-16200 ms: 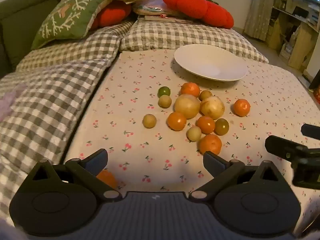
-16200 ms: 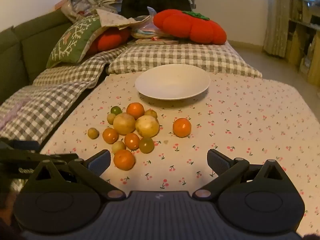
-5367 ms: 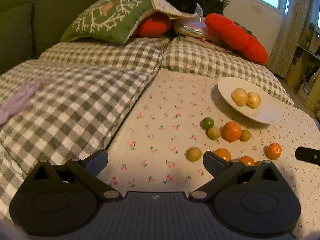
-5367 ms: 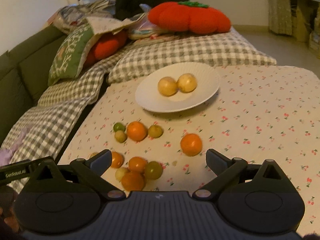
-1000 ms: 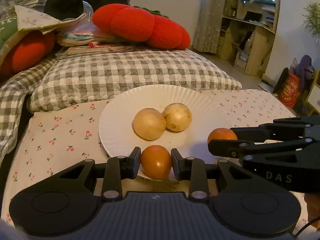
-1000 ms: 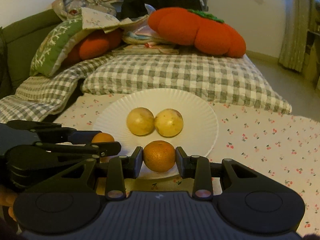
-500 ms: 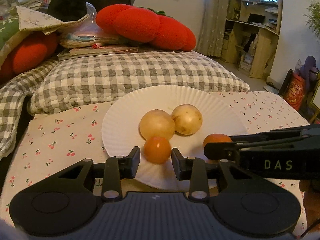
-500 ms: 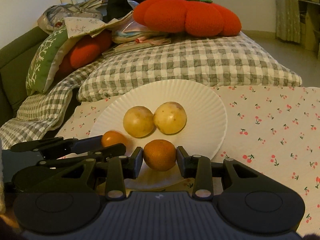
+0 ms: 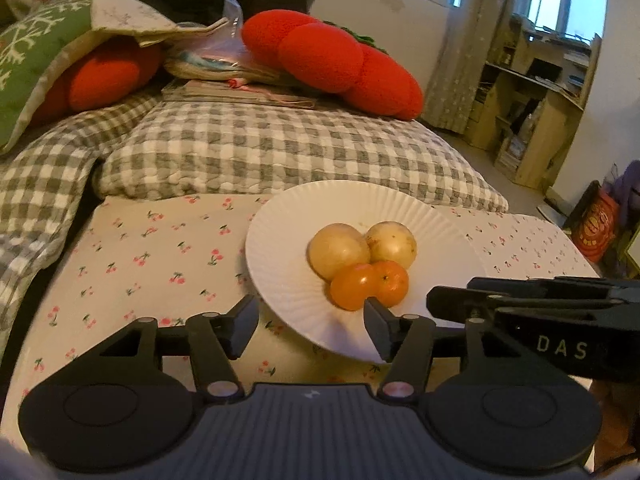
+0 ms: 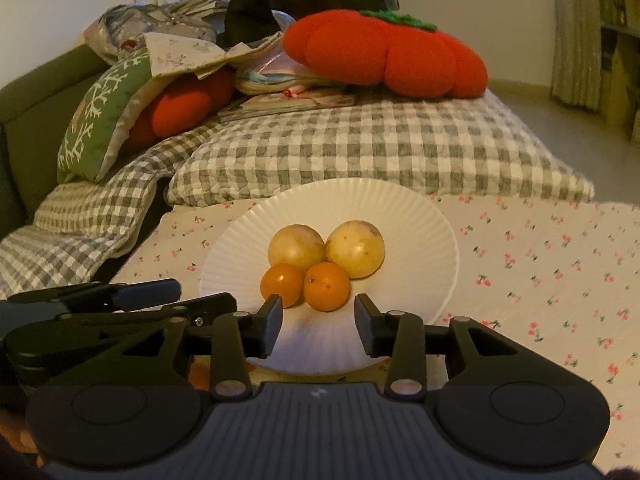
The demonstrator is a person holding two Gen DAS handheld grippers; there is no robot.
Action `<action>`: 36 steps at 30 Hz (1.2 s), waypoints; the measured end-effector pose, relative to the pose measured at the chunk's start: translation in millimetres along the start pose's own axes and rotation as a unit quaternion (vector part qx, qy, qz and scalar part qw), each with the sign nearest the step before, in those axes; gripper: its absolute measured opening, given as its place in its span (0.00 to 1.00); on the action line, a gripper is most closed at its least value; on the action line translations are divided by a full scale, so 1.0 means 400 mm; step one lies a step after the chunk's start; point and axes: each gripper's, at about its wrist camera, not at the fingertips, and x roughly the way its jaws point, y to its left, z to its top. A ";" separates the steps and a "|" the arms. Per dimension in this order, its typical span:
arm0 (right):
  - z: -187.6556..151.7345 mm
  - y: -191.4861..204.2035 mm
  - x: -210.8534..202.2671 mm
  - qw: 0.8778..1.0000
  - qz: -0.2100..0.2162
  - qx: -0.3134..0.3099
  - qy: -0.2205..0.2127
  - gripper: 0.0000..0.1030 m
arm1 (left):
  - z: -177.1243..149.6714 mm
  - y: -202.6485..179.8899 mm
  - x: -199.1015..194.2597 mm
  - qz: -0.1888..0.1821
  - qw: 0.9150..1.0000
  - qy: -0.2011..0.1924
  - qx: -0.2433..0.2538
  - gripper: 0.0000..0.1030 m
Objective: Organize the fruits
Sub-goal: 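Lift both open tools away from the plate, then grasp a tangerine with the right tool while the left tool grasps another orange fruit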
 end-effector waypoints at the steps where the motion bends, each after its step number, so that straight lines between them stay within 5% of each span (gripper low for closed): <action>1: 0.001 0.006 -0.007 1.000 -0.005 -0.004 -0.003 0.38 | -0.002 0.001 -0.007 0.000 1.000 0.000 -0.004 0.54; 15: -0.012 0.063 -0.110 0.998 -0.019 -0.053 -0.035 0.54 | -0.027 0.015 -0.123 0.024 1.000 -0.004 -0.018 0.78; 28: -0.053 0.073 -0.195 0.999 -0.008 -0.039 -0.035 0.66 | -0.107 0.000 -0.242 0.083 0.996 0.010 -0.001 0.81; 36: -0.078 0.078 -0.217 0.999 -0.007 -0.040 -0.027 0.71 | -0.123 0.002 -0.260 0.080 0.997 0.021 -0.006 0.81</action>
